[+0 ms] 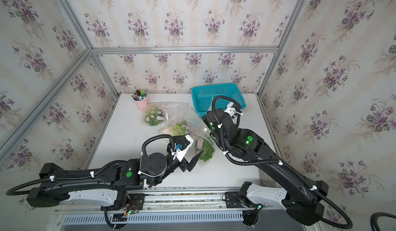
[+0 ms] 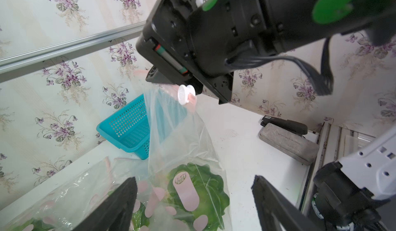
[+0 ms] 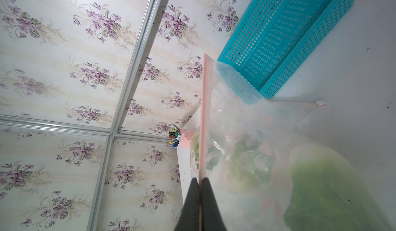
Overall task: Open the zip-top bag and take out the chinese cabbages
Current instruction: Adjust the zipper food storage bag at the center of the board.
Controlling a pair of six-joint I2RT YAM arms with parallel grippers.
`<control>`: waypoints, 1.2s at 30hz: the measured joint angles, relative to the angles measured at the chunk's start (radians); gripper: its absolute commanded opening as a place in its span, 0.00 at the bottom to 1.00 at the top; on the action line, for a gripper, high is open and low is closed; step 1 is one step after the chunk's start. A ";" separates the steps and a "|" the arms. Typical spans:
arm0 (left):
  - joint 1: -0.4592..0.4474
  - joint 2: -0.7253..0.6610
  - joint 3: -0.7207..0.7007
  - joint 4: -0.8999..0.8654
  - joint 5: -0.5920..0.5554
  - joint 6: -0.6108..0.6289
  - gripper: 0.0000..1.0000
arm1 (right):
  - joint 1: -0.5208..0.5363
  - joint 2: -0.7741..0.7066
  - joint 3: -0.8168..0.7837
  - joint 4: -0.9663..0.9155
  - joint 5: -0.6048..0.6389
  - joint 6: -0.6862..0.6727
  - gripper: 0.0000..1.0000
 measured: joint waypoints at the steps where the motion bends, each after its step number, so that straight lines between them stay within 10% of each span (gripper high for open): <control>1: 0.000 0.010 0.006 0.004 -0.013 -0.009 0.85 | 0.000 0.000 0.003 0.003 0.006 -0.001 0.00; 17: 0.019 0.149 0.103 0.068 -0.122 -0.062 0.74 | 0.000 0.000 0.005 0.040 0.020 -0.032 0.00; 36: 0.137 0.213 0.140 0.071 0.085 -0.150 0.41 | 0.000 -0.005 -0.025 0.092 -0.027 -0.049 0.00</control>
